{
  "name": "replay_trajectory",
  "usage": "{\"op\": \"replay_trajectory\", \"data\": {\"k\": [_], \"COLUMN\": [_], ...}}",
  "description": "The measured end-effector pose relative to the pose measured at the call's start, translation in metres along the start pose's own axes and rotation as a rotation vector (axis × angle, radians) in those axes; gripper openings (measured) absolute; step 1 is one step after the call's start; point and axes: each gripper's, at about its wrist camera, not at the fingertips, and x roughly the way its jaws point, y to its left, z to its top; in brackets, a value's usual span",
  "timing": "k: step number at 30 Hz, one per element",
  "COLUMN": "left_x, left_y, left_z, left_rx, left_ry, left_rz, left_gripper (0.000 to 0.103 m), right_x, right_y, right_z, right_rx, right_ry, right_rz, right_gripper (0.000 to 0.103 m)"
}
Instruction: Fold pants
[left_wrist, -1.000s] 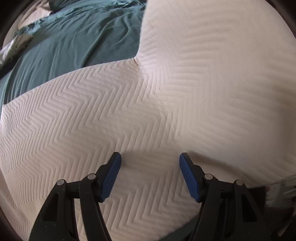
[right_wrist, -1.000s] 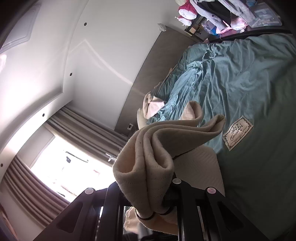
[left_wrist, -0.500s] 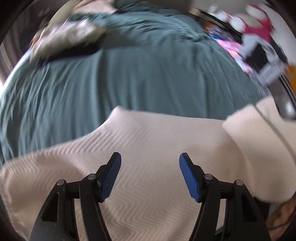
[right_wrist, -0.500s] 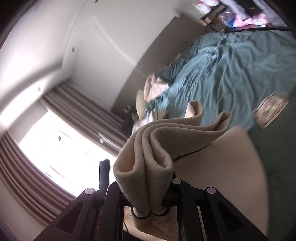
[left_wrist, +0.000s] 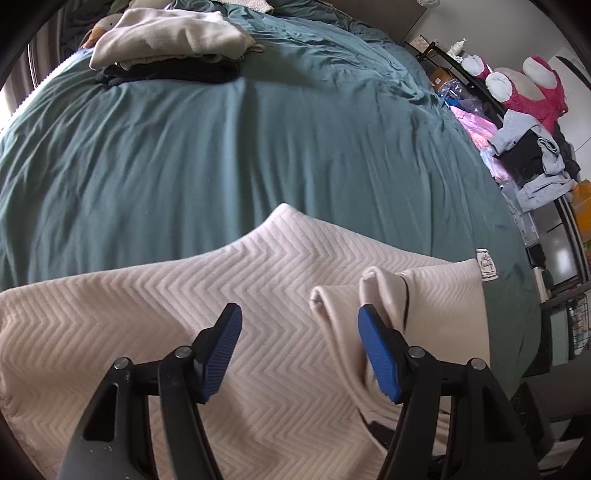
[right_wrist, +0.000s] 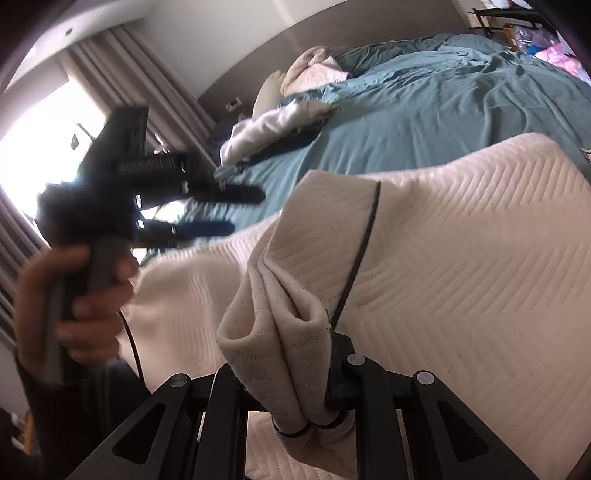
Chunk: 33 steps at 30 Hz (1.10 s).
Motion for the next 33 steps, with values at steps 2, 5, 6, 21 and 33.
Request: {"op": "replay_trajectory", "data": {"k": [2, 5, 6, 21, 33], "left_x": [0.004, 0.011, 0.011, 0.009, 0.021], "left_y": [-0.001, -0.003, -0.003, 0.007, -0.017], "left_z": [-0.003, -0.003, -0.003, 0.0, 0.005], "left_rx": [0.008, 0.015, 0.012, -0.019, 0.041], "left_ry": [0.014, 0.027, 0.027, 0.003, -0.019], "left_rz": [0.006, 0.009, 0.004, 0.027, -0.142], "left_gripper": [0.063, 0.063, 0.063, 0.063, 0.058], "right_x": [0.004, 0.003, 0.004, 0.014, -0.048], "right_y": [0.004, 0.008, 0.01, 0.06, 0.082], "right_z": [-0.003, -0.004, -0.004, -0.027, -0.044], "right_rx": [-0.022, -0.053, -0.062, -0.212, -0.518], "right_ry": [-0.004, -0.004, -0.001, 0.179, 0.005], "right_rz": [-0.016, -0.031, -0.037, 0.242, -0.058], "right_gripper": [0.027, 0.05, 0.068, 0.103, 0.103]}}
